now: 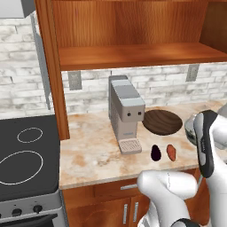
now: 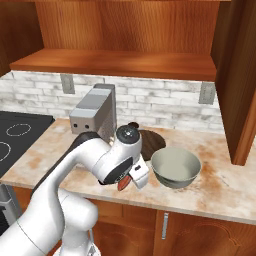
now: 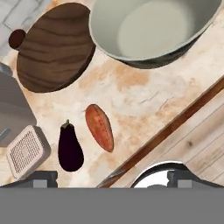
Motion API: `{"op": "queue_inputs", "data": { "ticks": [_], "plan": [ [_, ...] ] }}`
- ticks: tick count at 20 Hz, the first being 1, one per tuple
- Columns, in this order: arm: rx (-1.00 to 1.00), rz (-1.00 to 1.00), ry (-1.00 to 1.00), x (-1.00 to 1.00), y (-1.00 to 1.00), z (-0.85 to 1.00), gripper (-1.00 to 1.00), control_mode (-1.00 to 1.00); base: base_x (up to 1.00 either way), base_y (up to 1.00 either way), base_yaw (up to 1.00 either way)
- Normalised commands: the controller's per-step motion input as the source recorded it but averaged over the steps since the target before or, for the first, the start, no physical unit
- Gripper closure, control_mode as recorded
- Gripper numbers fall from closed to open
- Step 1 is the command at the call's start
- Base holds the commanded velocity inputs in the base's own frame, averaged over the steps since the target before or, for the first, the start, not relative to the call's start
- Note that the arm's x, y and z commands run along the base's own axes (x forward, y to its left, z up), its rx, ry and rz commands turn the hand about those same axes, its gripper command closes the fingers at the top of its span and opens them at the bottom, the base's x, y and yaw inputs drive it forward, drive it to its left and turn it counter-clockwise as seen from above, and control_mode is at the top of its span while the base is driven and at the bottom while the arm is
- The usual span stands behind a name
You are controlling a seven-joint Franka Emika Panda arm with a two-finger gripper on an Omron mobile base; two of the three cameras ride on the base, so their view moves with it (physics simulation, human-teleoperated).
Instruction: Pick both bowls and place them on the counter. Then place the eggplant in one bowl and place the sweet potato in the other bowl.
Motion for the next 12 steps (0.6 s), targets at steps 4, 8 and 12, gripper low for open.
{"op": "queue_inputs", "data": {
  "ticks": [4,8,12],
  "plan": [
    [-0.03,0.22,-0.08,0.22,0.45,-0.12,-1.0,-1.0,0.0,0.0,0.0],
    [-0.11,0.21,0.0,0.34,0.27,-0.06,-1.0,-1.0,0.0,0.0,0.0],
    [-0.14,0.22,0.03,0.28,0.13,-0.07,-1.0,-1.0,0.0,0.0,0.0]
  ]
}}
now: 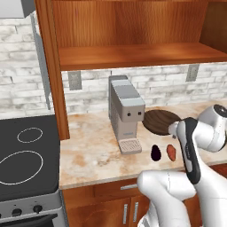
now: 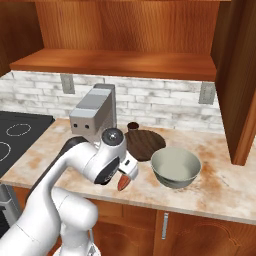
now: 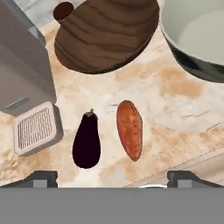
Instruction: Pick both bowls and place them on the counter. Then place the eggplant in one bowl and place the sweet potato in the other bowl.
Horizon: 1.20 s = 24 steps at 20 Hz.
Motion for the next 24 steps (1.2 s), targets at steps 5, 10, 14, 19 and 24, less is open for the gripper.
{"op": "queue_inputs", "data": {
  "ticks": [5,10,14,19,24],
  "plan": [
    [-0.13,0.24,0.02,0.19,0.04,-0.22,-1.0,-1.0,0.0,0.0,0.0],
    [-0.15,0.18,0.08,0.01,-0.03,-0.22,-1.0,-1.0,0.0,0.0,0.0],
    [-0.08,0.11,0.06,0.0,-0.04,-0.2,-1.0,-1.0,0.0,0.0,0.0],
    [-0.03,0.02,0.09,0.03,0.0,-0.26,-1.0,-1.0,0.0,0.0,0.0],
    [0.0,0.0,0.11,0.17,0.0,-0.26,-1.0,-1.0,0.0,0.0,0.0]
  ]
}}
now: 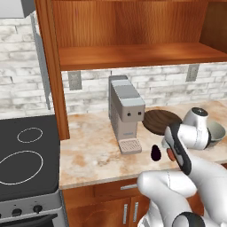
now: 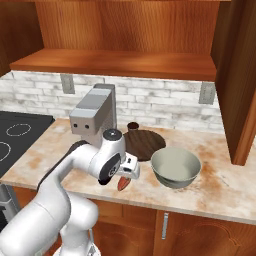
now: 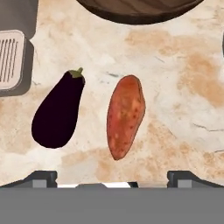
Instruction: Pick both bowls and place them on the counter. Then place the eggplant in one bowl and place the sweet potato in the other bowl.
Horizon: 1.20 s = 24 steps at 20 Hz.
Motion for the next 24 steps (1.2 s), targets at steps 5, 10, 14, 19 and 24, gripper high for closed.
{"op": "queue_inputs", "data": {
  "ticks": [5,10,14,19,24],
  "plan": [
    [0.0,0.0,0.15,0.2,-0.02,-0.27,-1.0,-1.0,0.0,0.0,0.0],
    [0.0,0.0,0.15,0.23,-0.13,-0.26,-1.0,-1.0,0.0,0.0,0.0],
    [0.0,0.0,0.11,0.25,-0.21,-0.17,-1.0,-1.0,0.0,0.0,0.0],
    [0.0,0.0,0.06,0.24,-0.15,-0.08,-1.0,-1.0,0.0,0.0,0.0],
    [0.04,0.01,0.08,0.26,0.01,-0.17,-1.0,-1.0,0.0,0.0,0.0]
  ]
}}
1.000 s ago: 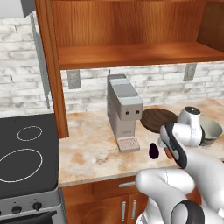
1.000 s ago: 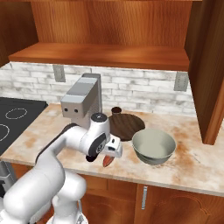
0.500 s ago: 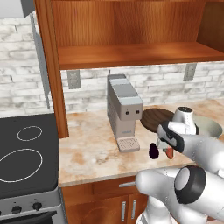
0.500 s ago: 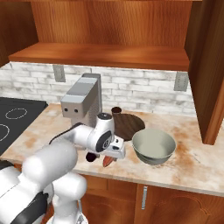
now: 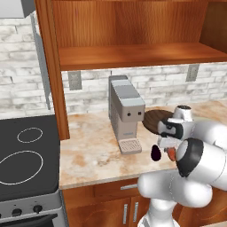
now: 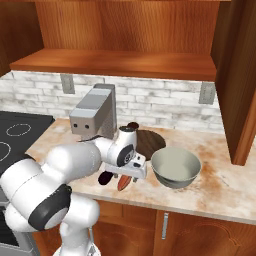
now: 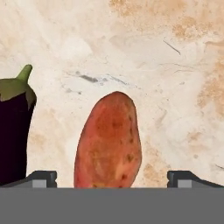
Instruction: Pick both bowls and place them on the counter. Then place the eggplant in one bowl and place the sweet potato in the other bowl.
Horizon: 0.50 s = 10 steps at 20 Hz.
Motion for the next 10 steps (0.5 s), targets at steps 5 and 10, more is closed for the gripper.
{"op": "queue_inputs", "data": {
  "ticks": [5,10],
  "plan": [
    [0.02,0.0,0.06,0.2,0.01,-0.24,-1.0,-1.0,0.0,0.0,0.0],
    [0.0,0.0,0.04,0.08,-0.02,-0.22,-1.0,-1.0,0.0,0.0,0.0]
  ]
}}
